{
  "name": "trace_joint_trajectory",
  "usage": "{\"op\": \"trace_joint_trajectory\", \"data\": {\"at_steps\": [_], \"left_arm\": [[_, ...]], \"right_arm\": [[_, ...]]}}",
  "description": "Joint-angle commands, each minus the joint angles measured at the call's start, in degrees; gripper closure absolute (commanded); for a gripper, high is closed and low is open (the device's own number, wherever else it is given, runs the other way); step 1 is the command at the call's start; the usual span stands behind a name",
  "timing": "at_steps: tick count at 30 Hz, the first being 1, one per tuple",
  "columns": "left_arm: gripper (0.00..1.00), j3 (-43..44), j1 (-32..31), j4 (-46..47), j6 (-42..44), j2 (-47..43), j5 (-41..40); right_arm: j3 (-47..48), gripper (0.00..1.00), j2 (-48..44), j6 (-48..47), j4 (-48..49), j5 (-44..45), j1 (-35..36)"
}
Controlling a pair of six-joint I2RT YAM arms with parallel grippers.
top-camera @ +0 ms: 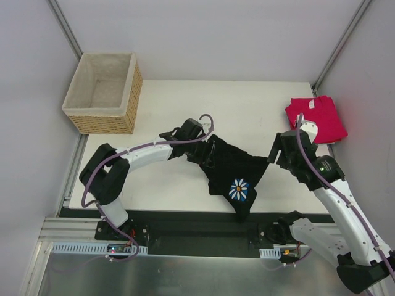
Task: Fold and stack the t-shirts
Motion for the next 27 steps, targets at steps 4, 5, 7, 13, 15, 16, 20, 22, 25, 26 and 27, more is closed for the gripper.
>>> {"op": "trace_joint_trajectory", "data": {"at_steps": [4, 5, 7, 13, 15, 16, 20, 22, 25, 26, 27], "left_arm": [[0.94, -0.71, -0.01, 2.19, -0.29, 0.18, 1.59], [1.00, -0.62, -0.01, 2.01, -0.20, 0.00, 1.32], [1.00, -0.10, 0.25, 0.26, 0.24, -0.61, -0.08], [1.00, 5.17, 4.89, -7.91, 4.01, -9.38, -7.99], [1.00, 8.67, 6.66, -11.34, 4.98, -11.94, -9.48], [1.00, 9.91, 7.28, -12.66, 6.03, -14.04, -10.10], [1.00, 13.88, 10.27, -15.92, 6.57, -14.07, -6.15], [1.00, 12.65, 10.27, -16.10, 6.83, -13.28, -5.80], [1.00, 10.63, 10.27, -16.10, 6.40, -14.49, -5.36], [1.00, 10.02, 10.27, -16.10, 6.13, -15.37, -7.01], [1.00, 10.27, 10.27, -16.10, 6.22, -16.34, -8.16]], "right_arm": [[0.13, 0.18, 2.25, -2.51, 0.65, -8.20, -2.68], [0.22, 0.19, 2.25, -2.86, 0.57, -8.73, -2.77], [0.57, 0.19, 2.16, -3.04, 0.56, -8.91, -3.21], [1.18, 0.19, 1.19, -4.01, 0.56, -9.08, -4.00], [1.10, 0.20, 1.19, -3.92, 0.74, -9.26, -4.26], [0.92, 0.19, 1.28, -4.01, 0.65, -9.43, -4.18], [0.57, 0.20, 1.63, -3.31, 1.44, -10.31, -4.35], [0.74, 0.20, 1.72, -3.31, 1.79, -10.49, -4.44], [1.36, 0.20, 1.81, -4.09, 1.36, -9.79, -4.44], [1.45, 0.20, 1.55, -4.44, 1.36, -9.61, -4.53], [1.36, 0.20, 1.46, -4.71, 1.36, -9.52, -4.61]]}}
